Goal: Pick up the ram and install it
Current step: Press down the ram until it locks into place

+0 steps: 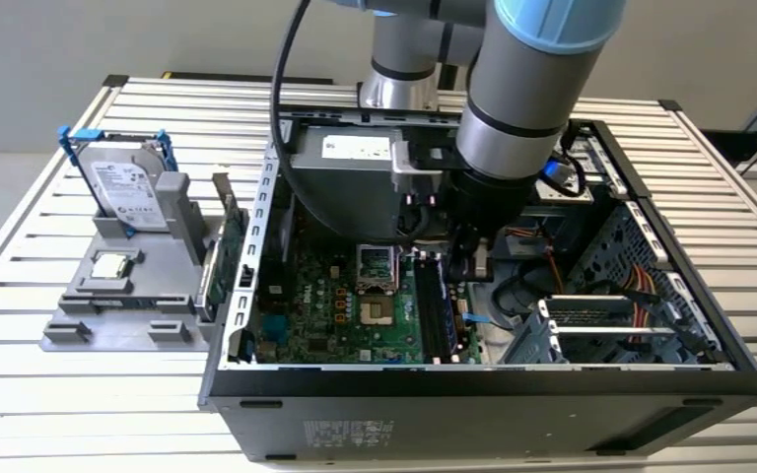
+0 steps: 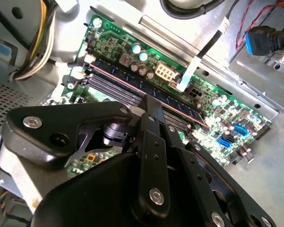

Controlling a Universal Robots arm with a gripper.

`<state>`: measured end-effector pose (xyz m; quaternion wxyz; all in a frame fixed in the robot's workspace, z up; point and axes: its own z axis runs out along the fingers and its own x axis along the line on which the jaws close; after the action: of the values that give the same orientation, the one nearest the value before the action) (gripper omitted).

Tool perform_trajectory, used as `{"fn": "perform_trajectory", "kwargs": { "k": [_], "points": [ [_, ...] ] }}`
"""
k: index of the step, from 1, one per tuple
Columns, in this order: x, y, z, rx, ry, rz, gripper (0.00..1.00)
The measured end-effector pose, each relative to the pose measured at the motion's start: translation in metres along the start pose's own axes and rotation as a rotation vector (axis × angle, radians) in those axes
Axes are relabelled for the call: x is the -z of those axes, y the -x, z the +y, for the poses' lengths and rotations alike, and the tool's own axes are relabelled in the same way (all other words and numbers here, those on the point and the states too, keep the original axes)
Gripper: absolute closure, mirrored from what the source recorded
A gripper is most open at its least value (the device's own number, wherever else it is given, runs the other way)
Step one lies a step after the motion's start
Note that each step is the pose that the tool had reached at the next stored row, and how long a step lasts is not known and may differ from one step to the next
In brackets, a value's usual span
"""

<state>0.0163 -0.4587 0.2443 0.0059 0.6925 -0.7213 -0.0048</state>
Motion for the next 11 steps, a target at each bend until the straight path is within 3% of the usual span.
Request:
{"fn": "perform_trajectory", "kwargs": {
  "k": [11],
  "points": [
    [-0.0199, -0.0031, -0.0008, 0.0, 0.0011, 0.0002, 1.0]
  ]
}}
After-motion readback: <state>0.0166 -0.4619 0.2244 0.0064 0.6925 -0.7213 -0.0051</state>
